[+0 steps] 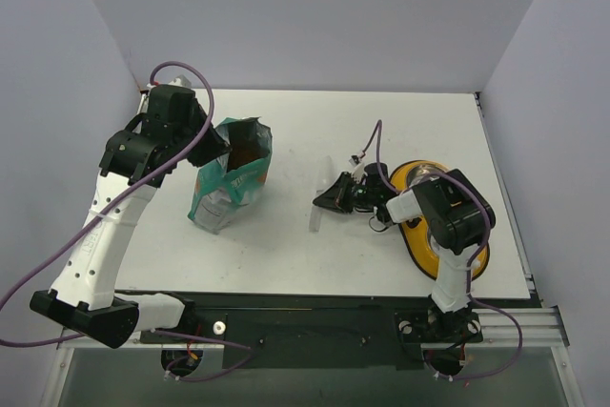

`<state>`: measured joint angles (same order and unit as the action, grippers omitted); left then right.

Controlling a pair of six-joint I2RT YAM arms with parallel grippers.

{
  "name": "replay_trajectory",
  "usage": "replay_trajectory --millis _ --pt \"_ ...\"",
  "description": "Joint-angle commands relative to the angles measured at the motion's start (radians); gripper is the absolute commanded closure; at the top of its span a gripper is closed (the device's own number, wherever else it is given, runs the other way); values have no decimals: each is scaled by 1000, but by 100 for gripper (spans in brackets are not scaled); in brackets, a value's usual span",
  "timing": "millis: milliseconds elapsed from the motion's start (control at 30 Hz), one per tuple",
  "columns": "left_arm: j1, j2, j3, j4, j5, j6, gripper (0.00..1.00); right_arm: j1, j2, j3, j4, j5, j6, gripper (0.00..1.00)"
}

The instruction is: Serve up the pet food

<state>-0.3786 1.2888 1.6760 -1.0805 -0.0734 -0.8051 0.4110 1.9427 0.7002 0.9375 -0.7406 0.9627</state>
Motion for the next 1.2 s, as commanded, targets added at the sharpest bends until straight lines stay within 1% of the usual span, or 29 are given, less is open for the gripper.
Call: replay_trajectory --millis 0,333,367,400,500,567,600,767,867,933,1067,1167 --pt "-13 -20 21 37 17 -17 100 -11 -1 -56 -85 86 -74 100" --pt "-35 -48 -27 80 17 -45 100 -24 -31 -189 -9 112 -62 84" --pt "-37 -52 -29 82 15 -46 100 -28 -33 -192 -15 110 -70 84" --pt "-43 -51 -30 85 12 -49 100 -28 -37 -200 -19 109 -79 87" --pt "-49 -48 -24 83 4 -52 100 -29 -56 -196 -75 113 -107 90" --pt "-51 -46 -18 76 0 -49 100 -28 -67 -189 -85 112 -107 94" --pt "-51 -45 -16 74 -2 -48 100 -28 -71 -183 -94 110 -108 100" --pt "-51 -36 -12 67 -5 -43 100 -14 -99 -151 -98 75 -101 100" --pt "-51 -34 -9 70 -8 -43 100 61 -137 -79 -185 79 -122 100" --pt "-51 -29 -2 70 -9 -40 100 116 -137 -15 -209 70 -113 100" --pt "-51 -17 5 70 -12 -34 100 178 -76 110 -187 52 -64 100" --pt "-51 -3 11 70 -6 -26 100 187 26 183 -117 27 -13 100"
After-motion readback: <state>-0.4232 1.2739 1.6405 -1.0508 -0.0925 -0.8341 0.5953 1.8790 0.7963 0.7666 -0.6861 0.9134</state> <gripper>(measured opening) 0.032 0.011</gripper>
